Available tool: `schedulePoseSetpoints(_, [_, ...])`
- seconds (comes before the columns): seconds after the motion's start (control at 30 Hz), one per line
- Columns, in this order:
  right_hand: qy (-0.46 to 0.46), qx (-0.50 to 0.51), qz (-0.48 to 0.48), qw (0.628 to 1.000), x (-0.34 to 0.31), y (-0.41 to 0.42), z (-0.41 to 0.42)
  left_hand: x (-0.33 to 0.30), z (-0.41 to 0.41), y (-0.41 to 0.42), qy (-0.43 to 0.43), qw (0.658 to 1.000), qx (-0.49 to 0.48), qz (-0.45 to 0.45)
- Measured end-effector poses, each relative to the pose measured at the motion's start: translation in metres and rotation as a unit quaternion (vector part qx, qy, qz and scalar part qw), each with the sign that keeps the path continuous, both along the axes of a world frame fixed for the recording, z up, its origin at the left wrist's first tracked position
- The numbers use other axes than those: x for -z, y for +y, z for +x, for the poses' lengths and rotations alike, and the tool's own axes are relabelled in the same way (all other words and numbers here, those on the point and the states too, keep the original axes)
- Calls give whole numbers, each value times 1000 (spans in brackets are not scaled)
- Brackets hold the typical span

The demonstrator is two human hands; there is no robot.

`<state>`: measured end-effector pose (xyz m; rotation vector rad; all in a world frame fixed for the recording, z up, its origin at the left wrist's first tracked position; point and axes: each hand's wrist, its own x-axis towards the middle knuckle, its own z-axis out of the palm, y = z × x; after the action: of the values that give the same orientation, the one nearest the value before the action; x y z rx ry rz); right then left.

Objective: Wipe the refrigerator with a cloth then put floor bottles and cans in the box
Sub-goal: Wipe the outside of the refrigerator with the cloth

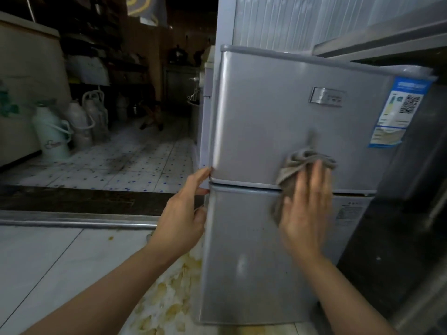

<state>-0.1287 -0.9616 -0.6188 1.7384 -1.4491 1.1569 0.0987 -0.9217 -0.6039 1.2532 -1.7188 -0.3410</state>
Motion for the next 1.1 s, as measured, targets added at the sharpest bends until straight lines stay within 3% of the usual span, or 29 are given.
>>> schedulePoseSetpoints(0.07, [-80, 11, 0, 997, 3, 2, -2, 1, 1, 0, 20, 1000, 12, 8])
schedulePoseSetpoints(0.13, [-84, -21, -11, 996, 5, 3, 22, 1, 0, -1, 28, 999, 13, 10])
schedulePoseSetpoints(0.27, [99, -106, -19, 989, 15, 7, 89, 3, 1, -5, 61, 998, 20, 21])
schedulePoseSetpoints(0.4, [138, -95, -11, 986, 12, 3, 111, 6, 10, -9, 104, 994, 5, 23])
schedulePoseSetpoints(0.57, [208, -108, -51, 971, 16, -8, 74, 16, 9, -6, 104, 994, 8, 26])
schedulePoseSetpoints(0.8, [176, -54, -69, 980, 25, -11, -6, 15, -23, -3, 77, 995, -15, -62])
schedulePoseSetpoints(0.9, [143, -36, -45, 988, 31, -10, -38, 21, -34, -4, 85, 994, -39, -55])
schedulePoseSetpoints(1.1, [-70, 25, -2, 997, 40, -9, -112, 27, -41, -8, 74, 992, -75, -64])
